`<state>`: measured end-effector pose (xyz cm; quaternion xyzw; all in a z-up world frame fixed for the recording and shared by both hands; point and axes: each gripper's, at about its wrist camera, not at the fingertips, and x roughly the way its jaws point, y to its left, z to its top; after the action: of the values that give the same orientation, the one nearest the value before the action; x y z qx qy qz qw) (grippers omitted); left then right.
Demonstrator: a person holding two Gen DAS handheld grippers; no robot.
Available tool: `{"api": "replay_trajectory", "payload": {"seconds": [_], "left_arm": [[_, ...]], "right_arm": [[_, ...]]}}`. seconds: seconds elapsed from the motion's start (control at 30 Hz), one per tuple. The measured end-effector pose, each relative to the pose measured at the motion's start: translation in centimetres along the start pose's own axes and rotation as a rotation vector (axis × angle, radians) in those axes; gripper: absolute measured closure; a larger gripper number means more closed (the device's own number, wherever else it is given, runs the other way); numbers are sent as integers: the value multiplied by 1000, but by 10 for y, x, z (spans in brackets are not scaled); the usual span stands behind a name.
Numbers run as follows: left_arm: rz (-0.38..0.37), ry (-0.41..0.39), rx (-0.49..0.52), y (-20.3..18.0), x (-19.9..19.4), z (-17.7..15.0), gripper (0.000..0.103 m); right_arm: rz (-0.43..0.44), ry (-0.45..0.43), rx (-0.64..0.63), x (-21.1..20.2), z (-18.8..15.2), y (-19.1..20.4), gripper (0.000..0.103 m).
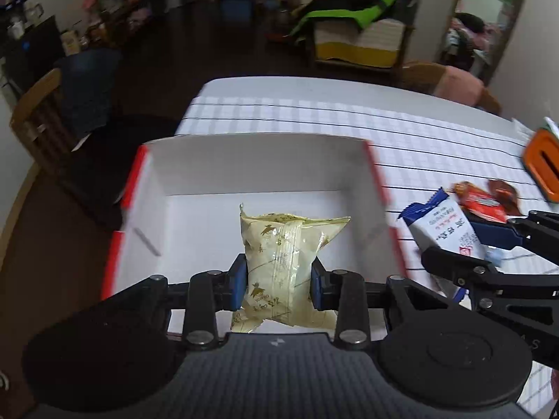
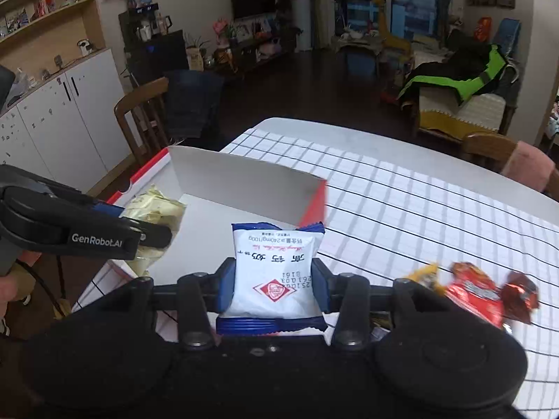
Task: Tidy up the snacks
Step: 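Carry both packets into the red box and open both tools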
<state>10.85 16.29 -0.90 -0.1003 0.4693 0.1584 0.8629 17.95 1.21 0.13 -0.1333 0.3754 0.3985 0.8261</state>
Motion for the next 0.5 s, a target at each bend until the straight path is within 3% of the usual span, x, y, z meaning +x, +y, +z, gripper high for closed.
{"api": "replay_trajectory", "payload": {"seconds": [0.17, 0.5], "left_arm": [[26, 66, -43, 40, 21, 8, 69], [57, 163, 23, 68, 68, 28, 69]], "right_arm": [[5, 33, -6, 34, 15, 26, 59], [-2, 199, 30, 118, 31, 46, 59]]}}
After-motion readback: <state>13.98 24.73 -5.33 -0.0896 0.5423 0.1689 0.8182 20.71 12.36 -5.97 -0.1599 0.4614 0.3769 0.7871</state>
